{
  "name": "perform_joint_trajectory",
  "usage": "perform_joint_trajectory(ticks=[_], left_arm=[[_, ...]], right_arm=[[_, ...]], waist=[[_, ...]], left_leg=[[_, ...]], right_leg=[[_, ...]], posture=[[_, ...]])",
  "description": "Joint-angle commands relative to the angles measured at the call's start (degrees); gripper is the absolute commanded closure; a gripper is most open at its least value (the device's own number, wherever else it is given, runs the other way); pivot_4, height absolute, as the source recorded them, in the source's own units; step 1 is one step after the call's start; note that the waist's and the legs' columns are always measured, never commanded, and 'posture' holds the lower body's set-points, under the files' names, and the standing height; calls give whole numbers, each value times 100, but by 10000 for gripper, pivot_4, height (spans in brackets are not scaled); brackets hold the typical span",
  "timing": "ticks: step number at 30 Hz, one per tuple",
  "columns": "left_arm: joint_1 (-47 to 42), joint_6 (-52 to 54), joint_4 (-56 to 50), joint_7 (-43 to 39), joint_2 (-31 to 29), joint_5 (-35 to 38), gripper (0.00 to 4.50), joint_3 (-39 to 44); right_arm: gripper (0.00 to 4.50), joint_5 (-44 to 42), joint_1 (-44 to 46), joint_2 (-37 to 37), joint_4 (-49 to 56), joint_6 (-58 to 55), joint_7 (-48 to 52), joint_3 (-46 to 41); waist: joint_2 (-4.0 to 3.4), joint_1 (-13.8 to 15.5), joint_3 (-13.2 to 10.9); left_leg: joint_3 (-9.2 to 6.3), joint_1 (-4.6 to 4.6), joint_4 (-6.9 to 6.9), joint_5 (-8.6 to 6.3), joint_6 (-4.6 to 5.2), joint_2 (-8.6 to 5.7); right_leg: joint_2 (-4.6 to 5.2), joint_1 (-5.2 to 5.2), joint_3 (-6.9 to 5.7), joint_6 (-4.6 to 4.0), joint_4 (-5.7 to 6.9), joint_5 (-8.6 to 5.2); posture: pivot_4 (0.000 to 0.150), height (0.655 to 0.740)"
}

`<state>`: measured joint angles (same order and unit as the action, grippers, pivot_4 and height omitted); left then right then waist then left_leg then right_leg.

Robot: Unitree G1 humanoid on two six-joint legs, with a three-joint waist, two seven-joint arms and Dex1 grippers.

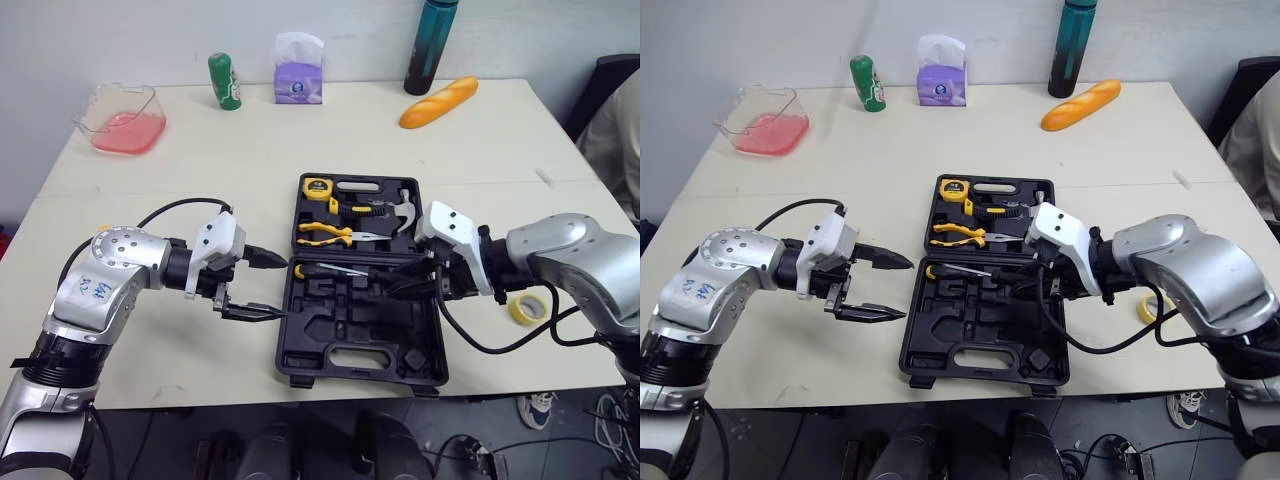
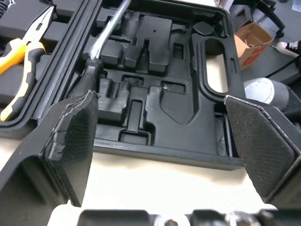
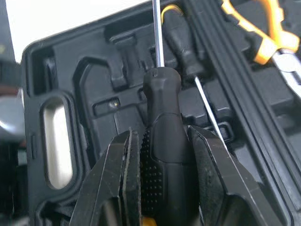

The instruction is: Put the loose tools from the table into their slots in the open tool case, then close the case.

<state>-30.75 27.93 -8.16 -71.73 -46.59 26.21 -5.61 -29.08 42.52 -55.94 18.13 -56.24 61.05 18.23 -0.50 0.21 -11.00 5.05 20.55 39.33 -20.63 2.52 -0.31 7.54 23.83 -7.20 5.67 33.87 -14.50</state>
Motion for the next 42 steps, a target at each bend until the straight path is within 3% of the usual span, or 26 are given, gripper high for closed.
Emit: perform_joint_trajectory(ticks=[1,9,24,31,34,39,42], left_arm=[[37,-88,-185,18,19,-24,0,39],[-17,-81,-222,65,136,-56,0,-11],[-53,136,-330,157,229,43,0,-55],[-211,276,-214,183,280,25,0,-29],[-358,333,-155,197,341,59,0,-3],[-433,155,-67,196,475,-9,0,-54],[-397,-71,-41,257,612,-67,0,-27]], right_arm=[[34232,518,155,-146,-159,527,422,345],[34232,1290,288,-69,-586,1264,929,708],[34232,1713,411,524,-759,1089,919,654],[565,1685,437,564,-589,989,731,336],[565,1551,317,603,-525,999,616,31],[565,909,-348,1499,-690,1746,218,-976],[8979,734,-822,1870,-769,2280,89,-1352]], waist=[[0,-6,0],[0,-22,0],[0,-22,0],[0,-16,0],[0,-19,0],[2,-13,1],[1,-3,0]], left_leg=[[0,4,0,0,0,0],[5,8,19,0,0,3],[2,10,30,-1,-1,5],[-4,17,36,-1,-1,4],[-20,34,50,-1,-2,5],[-48,61,67,-2,-4,5],[-46,64,69,-1,-3,2]], right_leg=[[0,3,-7,0,0,0],[-2,8,-38,0,15,0],[-2,8,-38,0,23,0],[-2,8,-40,0,23,0],[-2,9,-42,0,22,0],[-6,13,-48,-1,23,0],[-8,14,-57,0,26,1]], posture=[[1500,7348],[1500,7348],[1500,7348],[1500,7348],[1500,7348],[1500,7348],[1500,7348]])
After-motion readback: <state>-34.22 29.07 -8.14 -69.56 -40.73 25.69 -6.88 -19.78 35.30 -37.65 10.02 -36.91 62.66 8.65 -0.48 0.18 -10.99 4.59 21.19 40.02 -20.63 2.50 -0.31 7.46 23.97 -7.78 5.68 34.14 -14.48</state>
